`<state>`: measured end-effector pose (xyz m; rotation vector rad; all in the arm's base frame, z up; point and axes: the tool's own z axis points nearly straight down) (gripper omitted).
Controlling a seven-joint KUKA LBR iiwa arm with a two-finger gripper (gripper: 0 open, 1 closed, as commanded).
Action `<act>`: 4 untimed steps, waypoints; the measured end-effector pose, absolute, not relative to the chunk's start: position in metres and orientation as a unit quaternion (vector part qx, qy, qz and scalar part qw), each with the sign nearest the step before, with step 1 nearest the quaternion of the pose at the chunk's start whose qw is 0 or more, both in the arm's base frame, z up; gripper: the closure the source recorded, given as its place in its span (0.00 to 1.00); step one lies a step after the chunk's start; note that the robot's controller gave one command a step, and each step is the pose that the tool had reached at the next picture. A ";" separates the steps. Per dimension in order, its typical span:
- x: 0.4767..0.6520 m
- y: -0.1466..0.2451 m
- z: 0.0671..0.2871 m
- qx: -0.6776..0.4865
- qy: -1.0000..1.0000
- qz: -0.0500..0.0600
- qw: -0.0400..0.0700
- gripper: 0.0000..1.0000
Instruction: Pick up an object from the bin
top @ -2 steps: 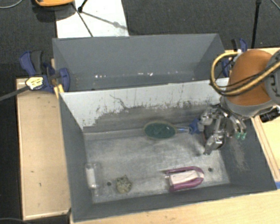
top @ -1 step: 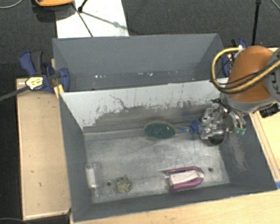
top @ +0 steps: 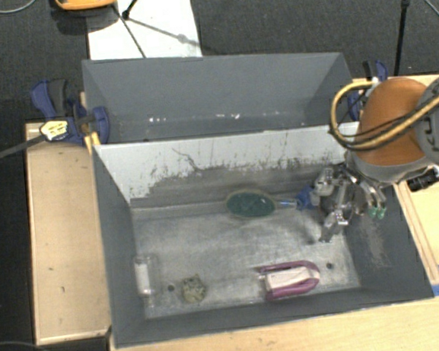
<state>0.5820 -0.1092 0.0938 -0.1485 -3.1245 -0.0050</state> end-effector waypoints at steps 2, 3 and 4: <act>0.539 -0.044 0.219 0.117 -0.993 0.000 -0.005 1.00; 0.532 -0.049 0.134 0.134 -0.991 -0.001 0.002 1.00; 0.534 -0.049 0.139 0.134 -0.991 0.000 -0.002 0.00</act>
Offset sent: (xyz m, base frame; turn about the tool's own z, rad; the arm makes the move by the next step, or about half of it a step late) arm 0.0000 0.0000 0.0000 0.0000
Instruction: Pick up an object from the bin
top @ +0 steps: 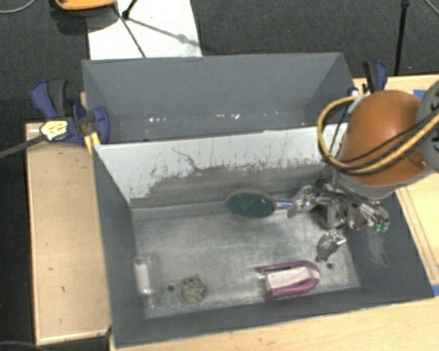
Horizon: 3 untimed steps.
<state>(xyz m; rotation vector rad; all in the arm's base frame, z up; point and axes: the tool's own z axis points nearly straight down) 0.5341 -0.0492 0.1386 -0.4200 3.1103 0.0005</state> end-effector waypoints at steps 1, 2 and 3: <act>0.479 -0.025 0.133 -0.197 0.980 0.001 -0.001 0.00; 0.484 -0.020 0.074 -0.161 0.987 -0.001 0.011 0.00; 0.483 -0.020 0.075 -0.163 0.987 -0.001 0.010 1.00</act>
Offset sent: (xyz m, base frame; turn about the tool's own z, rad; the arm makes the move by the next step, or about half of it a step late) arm -0.0536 0.0234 -0.0050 -0.1306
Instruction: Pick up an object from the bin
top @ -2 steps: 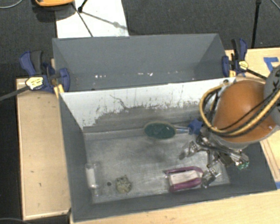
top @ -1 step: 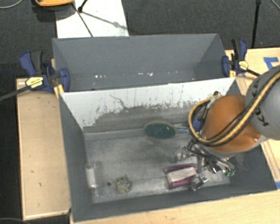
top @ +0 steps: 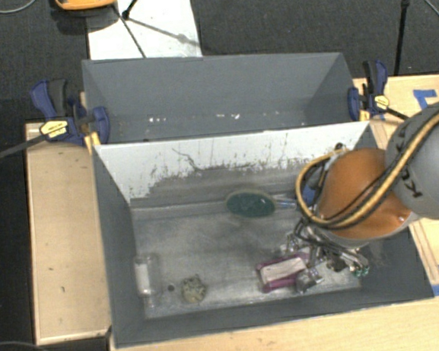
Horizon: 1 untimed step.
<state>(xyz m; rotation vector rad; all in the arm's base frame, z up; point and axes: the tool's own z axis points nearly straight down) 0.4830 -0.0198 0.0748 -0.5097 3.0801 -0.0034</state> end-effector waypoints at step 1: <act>0.506 -0.065 0.304 -0.303 0.953 -0.002 0.005 1.00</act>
Offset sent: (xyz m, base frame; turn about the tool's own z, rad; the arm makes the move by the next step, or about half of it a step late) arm 0.0214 -0.0441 0.2248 -0.2917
